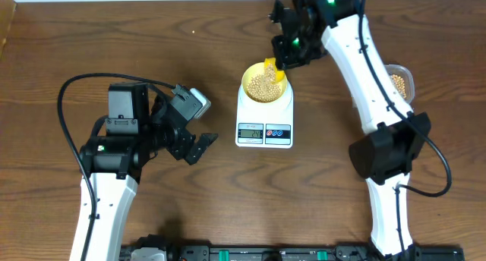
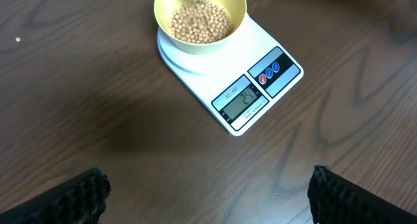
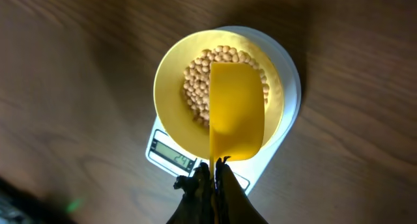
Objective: Scoop item into bowl and weigh 50g on scale
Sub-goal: 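Carry the scoop over the yellow bowl and pour soybeans in, then raise the emptied scoop away from the bowl with the right gripper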
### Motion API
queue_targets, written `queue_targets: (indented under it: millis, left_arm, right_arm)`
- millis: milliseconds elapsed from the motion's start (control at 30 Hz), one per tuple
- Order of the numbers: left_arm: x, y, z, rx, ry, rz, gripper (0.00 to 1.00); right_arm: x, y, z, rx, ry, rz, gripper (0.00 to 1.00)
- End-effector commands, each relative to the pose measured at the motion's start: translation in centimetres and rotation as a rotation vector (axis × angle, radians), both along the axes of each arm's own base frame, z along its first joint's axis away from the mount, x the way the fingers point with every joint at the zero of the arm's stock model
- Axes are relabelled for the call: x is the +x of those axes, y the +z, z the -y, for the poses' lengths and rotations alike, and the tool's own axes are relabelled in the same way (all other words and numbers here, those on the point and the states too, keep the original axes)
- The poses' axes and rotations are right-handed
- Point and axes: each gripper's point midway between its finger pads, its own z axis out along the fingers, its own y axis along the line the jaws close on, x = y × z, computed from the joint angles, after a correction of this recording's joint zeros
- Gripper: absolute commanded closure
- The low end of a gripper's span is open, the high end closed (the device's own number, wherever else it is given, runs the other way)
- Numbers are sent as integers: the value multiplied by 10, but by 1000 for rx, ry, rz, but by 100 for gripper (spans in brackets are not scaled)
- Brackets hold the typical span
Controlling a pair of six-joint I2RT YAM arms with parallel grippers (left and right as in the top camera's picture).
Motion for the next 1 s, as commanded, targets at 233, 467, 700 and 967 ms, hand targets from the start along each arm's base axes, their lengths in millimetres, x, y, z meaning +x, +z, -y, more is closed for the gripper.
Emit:
queue_targets:
  millis: [233,467,700,967]
  left_arm:
    - [-1,-2,1,-3,-13,-3,1]
    - [-1,-2,1,-3,-13,-3,1]
    - [-1,-2,1,-3,-13,-3,1]
    - [-1,-2,1,-4,-13,-3,1]
  right_arm:
    - [8,17,-6,-211,118,208,99]
    - [8,17,-7,-302,147,255,99]
    - [8,17,-7,-297,145,253,99]
    - [8,21,-13,-164,137,214,99]
